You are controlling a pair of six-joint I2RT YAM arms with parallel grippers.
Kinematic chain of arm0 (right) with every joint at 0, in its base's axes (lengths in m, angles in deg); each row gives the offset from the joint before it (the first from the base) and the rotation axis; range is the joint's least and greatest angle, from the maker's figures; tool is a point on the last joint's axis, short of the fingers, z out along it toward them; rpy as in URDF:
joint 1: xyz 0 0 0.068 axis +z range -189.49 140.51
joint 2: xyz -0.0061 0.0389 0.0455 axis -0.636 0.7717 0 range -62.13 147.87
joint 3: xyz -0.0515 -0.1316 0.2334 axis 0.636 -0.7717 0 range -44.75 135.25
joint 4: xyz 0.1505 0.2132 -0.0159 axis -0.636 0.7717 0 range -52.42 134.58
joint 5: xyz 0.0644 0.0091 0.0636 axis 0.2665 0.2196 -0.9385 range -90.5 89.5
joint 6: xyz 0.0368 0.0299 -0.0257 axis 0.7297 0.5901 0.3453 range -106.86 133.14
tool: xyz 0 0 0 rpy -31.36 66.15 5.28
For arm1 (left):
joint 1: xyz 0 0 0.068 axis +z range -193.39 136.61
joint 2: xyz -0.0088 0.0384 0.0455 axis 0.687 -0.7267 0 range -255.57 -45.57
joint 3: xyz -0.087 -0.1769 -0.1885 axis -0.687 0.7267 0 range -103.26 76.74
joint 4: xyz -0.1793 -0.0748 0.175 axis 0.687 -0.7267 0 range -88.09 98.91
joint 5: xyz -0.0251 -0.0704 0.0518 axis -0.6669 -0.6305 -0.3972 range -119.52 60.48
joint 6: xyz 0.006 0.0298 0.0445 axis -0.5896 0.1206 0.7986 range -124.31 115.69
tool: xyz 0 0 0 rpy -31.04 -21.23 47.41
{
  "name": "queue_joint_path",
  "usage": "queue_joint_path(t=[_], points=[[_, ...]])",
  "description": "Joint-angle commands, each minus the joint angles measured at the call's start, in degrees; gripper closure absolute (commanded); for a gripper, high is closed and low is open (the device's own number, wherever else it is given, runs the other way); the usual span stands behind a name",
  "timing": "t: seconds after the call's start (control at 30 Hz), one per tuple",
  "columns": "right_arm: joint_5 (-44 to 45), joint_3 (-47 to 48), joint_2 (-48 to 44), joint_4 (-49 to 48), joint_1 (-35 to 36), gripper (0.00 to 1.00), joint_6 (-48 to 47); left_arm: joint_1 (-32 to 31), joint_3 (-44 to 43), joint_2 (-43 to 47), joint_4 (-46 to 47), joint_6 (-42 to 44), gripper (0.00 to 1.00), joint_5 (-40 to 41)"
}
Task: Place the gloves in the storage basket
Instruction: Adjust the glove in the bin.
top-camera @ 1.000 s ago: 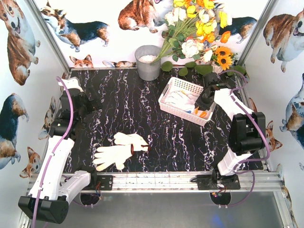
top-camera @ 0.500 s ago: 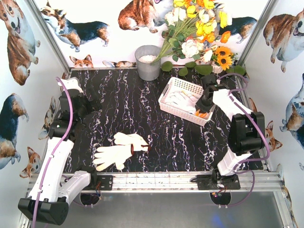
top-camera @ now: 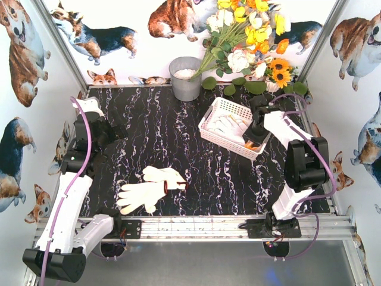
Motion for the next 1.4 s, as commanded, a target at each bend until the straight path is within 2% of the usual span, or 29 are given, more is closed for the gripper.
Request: queue_joint_path(t=[0.0, 0.1, 0.27, 0.4, 0.53, 0.73, 0.83, 0.93, 1.03, 1.17, 1.37], points=[[3.6, 5.5, -0.8, 2.3, 0.5, 0.59, -3.1, 0.5, -2.0, 0.2, 0.2, 0.3, 0.0, -0.2], [4.3, 8.0, -2.3, 3.6, 0.9, 0.51, -5.9, 0.4, -2.4, -0.2, 0.1, 0.2, 0.0, -0.2], [4.0, 9.5, -6.1, 4.2, 1.4, 0.5, -10.7, 0.5, -2.9, -0.8, 0.2, 0.2, 0.0, -0.5], [-0.8, 6.4, -8.6, 2.1, 1.6, 0.62, -13.2, 0.4, -2.9, -1.6, -1.1, -0.2, 0.0, -1.1], [0.1, 3.8, -8.5, 3.4, 1.5, 0.76, -12.4, 0.5, -2.6, -1.9, -2.6, -0.6, 0.0, -1.7], [-1.1, 1.3, -5.6, 0.1, 0.9, 0.84, -11.2, 0.5, -3.2, -5.1, -6.9, -3.6, 0.0, -4.7], [-1.3, 3.0, -3.1, 0.4, 0.9, 0.84, -11.5, 0.5, -3.1, -7.8, -11.2, -9.3, 0.02, -5.8], [-1.5, 6.6, -3.4, 2.0, 1.4, 0.83, -13.6, -0.6, -1.1, -9.9, -11.7, -15.3, 0.05, -12.1], [-3.7, 9.2, -6.8, 2.8, 2.0, 0.76, -17.4, -4.7, 0.3, -12.5, -13.5, -21.8, 0.06, -14.1], [-8.9, 10.0, -11.1, 4.6, 2.3, 0.66, -22.3, -9.5, 2.1, -16.6, -17.5, -35.0, 0.07, -14.9], [-11.3, 7.2, -18.2, 8.0, 3.5, 0.6, -21.5, -15.2, 5.7, -20.7, -13.8, -47.9, 0.08, -15.2]])
